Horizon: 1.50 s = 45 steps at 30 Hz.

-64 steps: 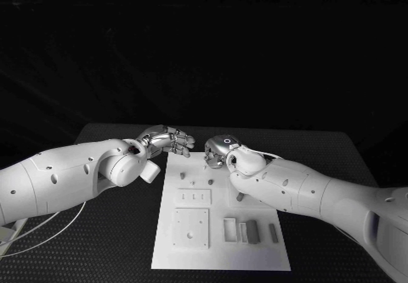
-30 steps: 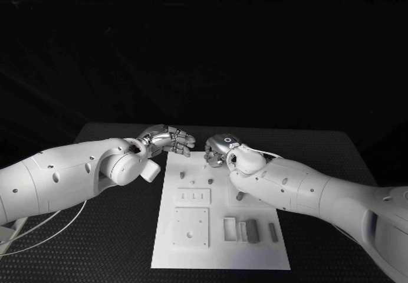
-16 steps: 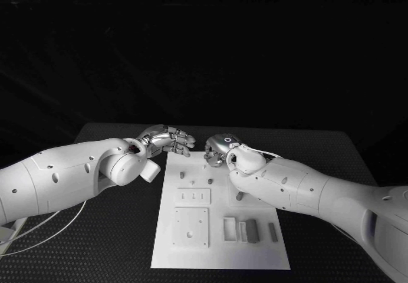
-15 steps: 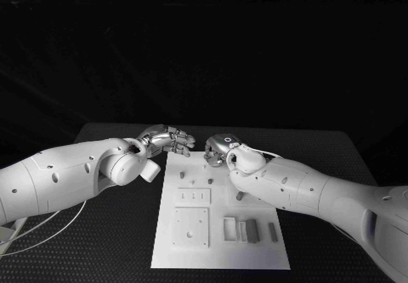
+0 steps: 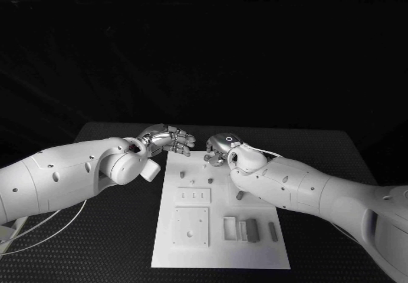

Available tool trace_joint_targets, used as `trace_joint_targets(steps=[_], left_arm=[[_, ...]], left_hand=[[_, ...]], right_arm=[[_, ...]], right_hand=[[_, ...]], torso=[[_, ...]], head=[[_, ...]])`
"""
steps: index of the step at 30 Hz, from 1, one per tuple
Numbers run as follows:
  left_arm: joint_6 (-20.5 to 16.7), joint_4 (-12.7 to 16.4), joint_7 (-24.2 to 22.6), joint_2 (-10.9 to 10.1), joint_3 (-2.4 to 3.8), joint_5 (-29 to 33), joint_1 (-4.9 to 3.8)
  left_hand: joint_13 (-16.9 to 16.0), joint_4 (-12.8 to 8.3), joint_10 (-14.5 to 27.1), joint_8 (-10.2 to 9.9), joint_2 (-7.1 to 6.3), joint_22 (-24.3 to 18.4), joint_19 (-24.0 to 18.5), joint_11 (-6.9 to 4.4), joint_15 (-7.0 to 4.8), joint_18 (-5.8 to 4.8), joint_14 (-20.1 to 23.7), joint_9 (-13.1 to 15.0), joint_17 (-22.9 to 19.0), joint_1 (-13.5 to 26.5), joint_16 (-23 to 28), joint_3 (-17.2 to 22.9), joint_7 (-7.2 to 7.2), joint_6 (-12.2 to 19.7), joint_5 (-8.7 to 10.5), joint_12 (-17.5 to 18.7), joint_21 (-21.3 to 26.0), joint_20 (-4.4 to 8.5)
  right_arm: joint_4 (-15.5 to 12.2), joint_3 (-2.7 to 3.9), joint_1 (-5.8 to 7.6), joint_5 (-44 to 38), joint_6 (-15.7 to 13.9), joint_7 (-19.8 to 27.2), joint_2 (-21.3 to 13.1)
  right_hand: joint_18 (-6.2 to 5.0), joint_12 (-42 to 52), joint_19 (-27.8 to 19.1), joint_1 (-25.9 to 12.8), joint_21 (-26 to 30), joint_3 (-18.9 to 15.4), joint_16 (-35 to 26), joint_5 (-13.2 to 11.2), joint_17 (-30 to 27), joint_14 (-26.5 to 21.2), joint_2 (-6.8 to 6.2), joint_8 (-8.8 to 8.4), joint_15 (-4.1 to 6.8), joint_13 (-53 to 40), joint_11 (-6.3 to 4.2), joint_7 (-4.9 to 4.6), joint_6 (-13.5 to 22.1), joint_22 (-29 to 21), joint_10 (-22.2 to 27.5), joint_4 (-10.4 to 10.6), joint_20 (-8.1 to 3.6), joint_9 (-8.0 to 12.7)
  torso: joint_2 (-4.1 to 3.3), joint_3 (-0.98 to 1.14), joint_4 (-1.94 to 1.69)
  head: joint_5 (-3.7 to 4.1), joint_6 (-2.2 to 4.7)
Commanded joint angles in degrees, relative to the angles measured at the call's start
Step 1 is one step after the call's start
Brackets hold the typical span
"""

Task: Assemble the parts on the task board

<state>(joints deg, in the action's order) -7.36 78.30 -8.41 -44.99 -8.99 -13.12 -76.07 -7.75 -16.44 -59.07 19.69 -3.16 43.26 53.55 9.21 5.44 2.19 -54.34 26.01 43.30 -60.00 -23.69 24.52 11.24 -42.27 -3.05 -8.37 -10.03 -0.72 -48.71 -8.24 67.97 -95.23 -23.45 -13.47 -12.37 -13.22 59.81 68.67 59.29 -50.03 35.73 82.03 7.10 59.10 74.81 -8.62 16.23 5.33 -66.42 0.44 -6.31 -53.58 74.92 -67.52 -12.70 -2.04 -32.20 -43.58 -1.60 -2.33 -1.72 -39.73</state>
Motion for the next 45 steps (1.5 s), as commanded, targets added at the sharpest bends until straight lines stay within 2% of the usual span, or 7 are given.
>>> trace_joint_targets(steps=[1,12,24,32,39,43,45], left_arm=[[0.8,0.1,-0.4,0.1,0.05,-0.1,-0.09],[1.0,-0.4,-0.5,-0.3,0.04,0.1,-0.08],[-0.1,-1.8,-0.5,-1.6,0.04,0.7,-0.09],[0.1,-2.9,-0.7,-1.5,-0.02,0.0,-0.05],[0.5,-2.9,-0.7,-1.7,-0.07,-0.4,-0.03],[0.5,-2.9,-0.7,-1.9,-0.1,-0.8,-0.03],[0.5,-2.9,-0.7,-2.1,-0.1,-1.1,-0.03]], left_hand=[[0.0,0.1,0.1,0.0,-0.24,-0.1,0.0,0.41,0.39,0.07,-0.2,-0.1,0.1,0.0,0.2,-0.3,1.18,0.3,0.22,0.3,0.3,0.52],[0.0,0.1,0.1,0.1,-0.22,-0.1,0.0,0.41,0.39,0.06,-0.2,-0.1,0.2,0.0,0.3,-0.3,1.17,0.3,0.22,0.3,0.3,0.53],[0.0,0.0,0.0,0.1,-0.25,-0.1,0.0,0.39,0.39,0.06,-0.2,-0.1,0.2,0.0,0.4,-0.3,1.15,0.3,0.22,0.3,0.4,0.54],[0.0,0.0,0.0,0.1,-0.3,-0.1,0.0,0.39,0.38,0.06,-0.2,-0.1,0.3,-0.1,0.4,-0.3,1.15,0.3,0.22,0.3,0.4,0.55],[0.0,0.0,0.0,0.1,-0.31,-0.1,0.0,0.39,0.38,0.06,-0.2,-0.1,0.3,-0.1,0.4,-0.3,1.15,0.3,0.22,0.4,0.4,0.55],[0.0,0.0,0.0,0.1,-0.31,-0.1,0.0,0.39,0.38,0.06,-0.2,-0.1,0.3,-0.1,0.4,-0.3,1.15,0.3,0.22,0.4,0.4,0.54],[0.0,0.0,0.0,0.1,-0.31,-0.1,0.0,0.39,0.38,0.05,-0.2,-0.1,0.3,-0.1,0.4,-0.3,1.15,0.3,0.22,0.4,0.4,0.54]], right_arm=[[0.1,0.01,0.0,0.3,0.6,0.0,0.0],[-2.9,0.11,1.17,5.5,0.6,0.1,-2.2],[-6.2,3.45,5.8,33.1,11.0,4.6,-7.3],[-6.4,3.94,7.44,42.5,15.4,10.6,-10.9],[-6.1,3.92,7.45,35.7,15.4,14.2,-13.4],[-5.9,3.87,7.39,21.8,14.2,15.3,-14.4],[-5.9,3.57,7.28,18.1,13.9,15.3,-14.8]], right_hand=[[-1.78,-0.2,-0.1,0.1,0.3,0.0,-0.4,0.1,-0.1,-0.5,-0.6,-0.21,0.1,-0.1,0.22,-0.75,-0.4,1.0,0.8,0.4,-0.16,-0.1],[-1.78,-0.2,-0.3,0.2,0.4,0.1,-0.6,0.1,-0.9,-1.0,-0.61,-0.24,0.04,-0.1,0.27,-0.8,-0.3,1.1,1.0,0.5,-0.11,-0.3],[-1.74,-3.3,-4.0,0.7,2.5,-0.2,-3.2,0.1,-4.1,-5.0,1.3,-1.33,-0.68,1.9,1.01,-1.54,2.3,0.9,3.4,-1.1,1.59,-1.8],[-1.35,-20.5,-8.9,-0.1,7.8,1.2,-10.9,0.2,-9.0,-8.9,3.1,-3.53,-2.25,16.2,2.13,-2.53,5.7,-0.8,7.2,-2.5,4.05,-1.7],[-1.78,-36.8,-9.3,-0.5,10.8,1.0,-15.6,0.1,-12.6,-8.3,3.23,-3.95,-2.86,31.2,3.47,-3.95,5.9,-2.2,4.5,-3.2,5.71,-1.1],[-1.78,-23.4,-5.0,-0.5,8.6,-1.6,-10.7,0.1,-10.1,-4.8,2.2,-4.3,-1.26,21.1,1.03,-1.65,6.0,-1.3,-3.9,-2.6,4.35,-0.7],[-1.78,-14.7,-2.9,-0.6,7.0,-2.4,-6.4,0.1,-7.5,-3.8,1.61,-4.39,-0.54,13.4,1.08,-1.67,5.8,-0.2,-2.2,-2.1,3.26,-0.5]], torso=[[-0.02,0.05,0.02],[0.07,0.07,0.04],[0.45,0.45,1.4],[0.97,0.79,2.19],[1.21,1.0,2.54],[1.19,1.19,2.79],[1.18,1.09,2.77]], head=[[-0.03,-0.03],[-0.08,0.24],[-0.64,1.45],[-1.01,1.44],[-1.38,1.46],[-1.45,1.46],[-1.35,1.51]])
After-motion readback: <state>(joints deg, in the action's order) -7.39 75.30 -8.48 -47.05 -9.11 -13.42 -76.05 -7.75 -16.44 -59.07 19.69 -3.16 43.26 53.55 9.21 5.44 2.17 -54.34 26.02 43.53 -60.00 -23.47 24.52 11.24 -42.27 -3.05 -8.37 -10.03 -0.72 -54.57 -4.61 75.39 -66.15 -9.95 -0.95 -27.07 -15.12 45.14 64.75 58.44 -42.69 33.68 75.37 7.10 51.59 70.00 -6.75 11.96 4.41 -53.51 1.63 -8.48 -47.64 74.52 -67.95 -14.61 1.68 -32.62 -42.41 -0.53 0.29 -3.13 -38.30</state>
